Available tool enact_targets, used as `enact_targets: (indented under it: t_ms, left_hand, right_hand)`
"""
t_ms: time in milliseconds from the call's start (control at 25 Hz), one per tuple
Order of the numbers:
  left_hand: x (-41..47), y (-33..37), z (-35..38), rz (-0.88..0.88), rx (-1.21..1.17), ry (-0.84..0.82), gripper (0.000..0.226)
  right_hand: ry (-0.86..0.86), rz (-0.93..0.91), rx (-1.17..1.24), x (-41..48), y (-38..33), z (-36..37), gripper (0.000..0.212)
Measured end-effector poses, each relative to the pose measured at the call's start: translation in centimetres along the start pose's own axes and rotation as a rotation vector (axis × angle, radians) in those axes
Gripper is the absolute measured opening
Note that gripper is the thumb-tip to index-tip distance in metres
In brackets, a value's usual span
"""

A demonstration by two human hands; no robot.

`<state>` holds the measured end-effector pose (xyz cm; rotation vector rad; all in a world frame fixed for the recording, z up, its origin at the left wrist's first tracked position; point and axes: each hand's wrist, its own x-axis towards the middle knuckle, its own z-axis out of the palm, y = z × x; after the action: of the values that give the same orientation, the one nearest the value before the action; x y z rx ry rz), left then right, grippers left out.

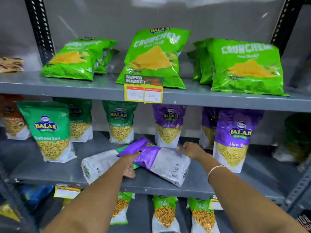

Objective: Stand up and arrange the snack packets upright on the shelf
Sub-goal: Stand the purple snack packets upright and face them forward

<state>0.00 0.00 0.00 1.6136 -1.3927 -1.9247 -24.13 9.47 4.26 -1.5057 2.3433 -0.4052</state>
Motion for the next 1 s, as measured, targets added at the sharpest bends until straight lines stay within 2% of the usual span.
enact_targets:
  t_ms: [80, 160, 200, 280, 360, 520, 640, 760, 800, 960, 1000]
  left_hand:
    - [0.9, -0.2, 2.0, -0.051, -0.177, -0.024, 0.084]
    - [2.0, -0.6, 2.8, -0.044, -0.276, -0.020, 0.069]
    - [2.3, -0.7, 3.1, -0.051, -0.342, -0.017, 0.061]
    - [2.8, -0.8, 3.0, -0.042, -0.406, 0.020, 0.064]
    - [2.9, -0.8, 2.8, -0.040, -0.439, 0.021, 0.059]
    - [2.0, 1.0, 2.2, 0.019, -0.404, 0.006, 0.018]
    - [0.6, 4.7, 1.6, 0.110, -0.285, -0.038, 0.013]
    - [-0.3, 8.3, 1.7, 0.222, -0.136, -0.078, 0.003]
    - [-0.4, 9.3, 1.9, 0.267, -0.088, -0.076, 0.006]
    - [-0.2, 11.6, 3.9, 0.394, 0.028, -0.053, 0.010]
    - [-0.1, 11.8, 4.4, 0.413, 0.049, -0.061, 0.010]
  right_hand:
    - [-0.103, 0.011, 0.165, 1.8, 1.5, 0.7, 0.040]
    - [-0.196, 0.053, 0.299, 3.6, 2.4, 1.8, 0.030]
    - [-0.231, 0.063, 0.332, 4.5, 2.8, 2.4, 0.029]
    - [-0.280, 0.063, 0.327, 5.6, 3.2, 2.9, 0.033]
    - [-0.335, 0.054, 0.327, 5.8, 3.3, 2.5, 0.035]
    - [-0.416, 0.078, 0.390, 5.1, 3.7, 1.5, 0.031]
    - [-0.427, 0.075, 0.423, 4.6, 4.0, 1.4, 0.030]
    - [-0.349, 0.055, 0.484, 4.3, 3.9, 1.3, 0.042]
    - [-0.296, 0.033, 0.531, 4.2, 3.9, 1.5, 0.049]
    - [-0.041, 0.040, 0.650, 5.9, 5.0, 3.8, 0.107]
    - [0.003, 0.058, 0.641, 6.2, 5.3, 4.3, 0.110]
